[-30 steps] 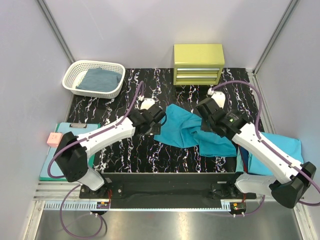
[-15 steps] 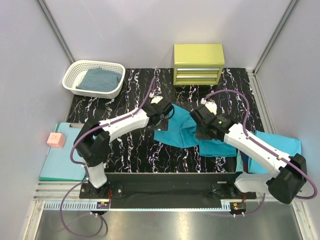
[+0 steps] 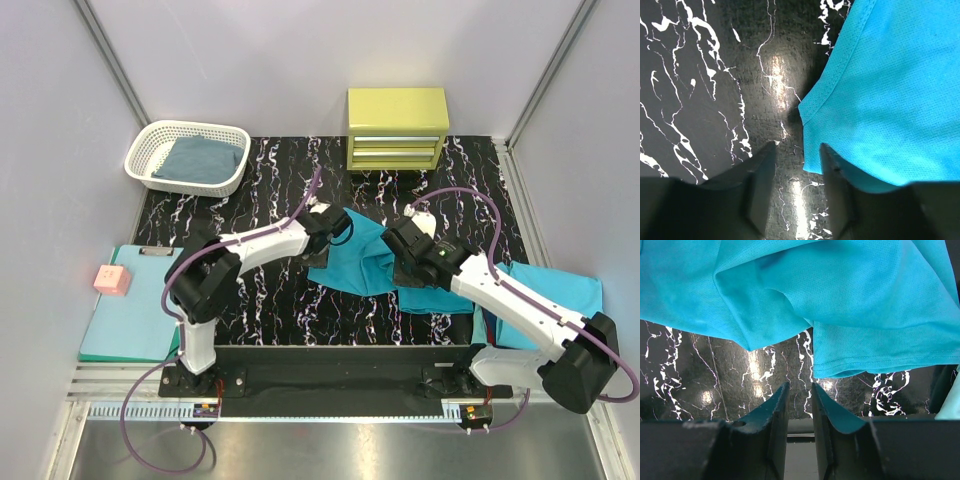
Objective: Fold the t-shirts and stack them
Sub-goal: Flatten the tshirt out
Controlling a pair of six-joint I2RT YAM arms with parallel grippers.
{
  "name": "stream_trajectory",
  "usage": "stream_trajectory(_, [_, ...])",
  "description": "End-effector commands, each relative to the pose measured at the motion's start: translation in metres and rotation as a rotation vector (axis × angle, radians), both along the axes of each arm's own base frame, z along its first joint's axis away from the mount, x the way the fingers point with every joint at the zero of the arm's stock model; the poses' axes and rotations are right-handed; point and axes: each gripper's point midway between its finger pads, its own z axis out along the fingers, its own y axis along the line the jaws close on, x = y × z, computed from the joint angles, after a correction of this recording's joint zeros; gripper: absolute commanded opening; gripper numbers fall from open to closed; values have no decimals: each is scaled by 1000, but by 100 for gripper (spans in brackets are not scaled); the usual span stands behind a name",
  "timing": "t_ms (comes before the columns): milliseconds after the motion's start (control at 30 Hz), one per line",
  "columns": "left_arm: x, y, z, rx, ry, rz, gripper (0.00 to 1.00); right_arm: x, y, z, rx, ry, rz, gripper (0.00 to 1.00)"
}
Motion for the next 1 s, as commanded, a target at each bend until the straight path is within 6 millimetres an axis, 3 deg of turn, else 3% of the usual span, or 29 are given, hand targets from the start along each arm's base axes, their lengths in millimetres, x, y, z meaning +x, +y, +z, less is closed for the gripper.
stream_trajectory(0, [11,-14,6,-44,-20,-12,42,7,4,16,14,-46,5,32])
stream_trajectory(267, [4,-11,-11,-33,28,-8,56,7,3,18,7,-54,13,33])
stream_trajectory(367, [0,-11,-17,-38,44,-9,53,7,2,18,6,-55,12,33])
stream_trajectory(467, [-2,-10,-18,-41,47,-3,40,6,2,18,9,-56,9,33])
stream_trajectory(567, [-3,-7,-14,-43,36,2,18,6,1,17,7,-52,10,33])
stream_trajectory(600, [-3,-5,-12,-39,30,2,5,6,2,16,6,-51,10,33])
stream_trajectory(633, [-2,-4,-7,-46,17,5,0,6,2,16,7,-52,10,33])
stream_trajectory(700, [-1,1,1,-33,-13,13,0,7,3,18,9,-55,11,33])
stream_trajectory(733, [1,4,15,-46,-46,25,0,8,2,18,7,-57,10,33])
stream_trajectory(800, [4,23,36,-2,-110,65,0,9,2,21,8,-68,9,33])
stream_trajectory(833, [9,33,61,-22,-168,99,0,10,2,22,8,-74,7,33])
stream_trajectory(967, [13,86,116,-28,-291,202,0,11,4,18,3,-65,15,33])
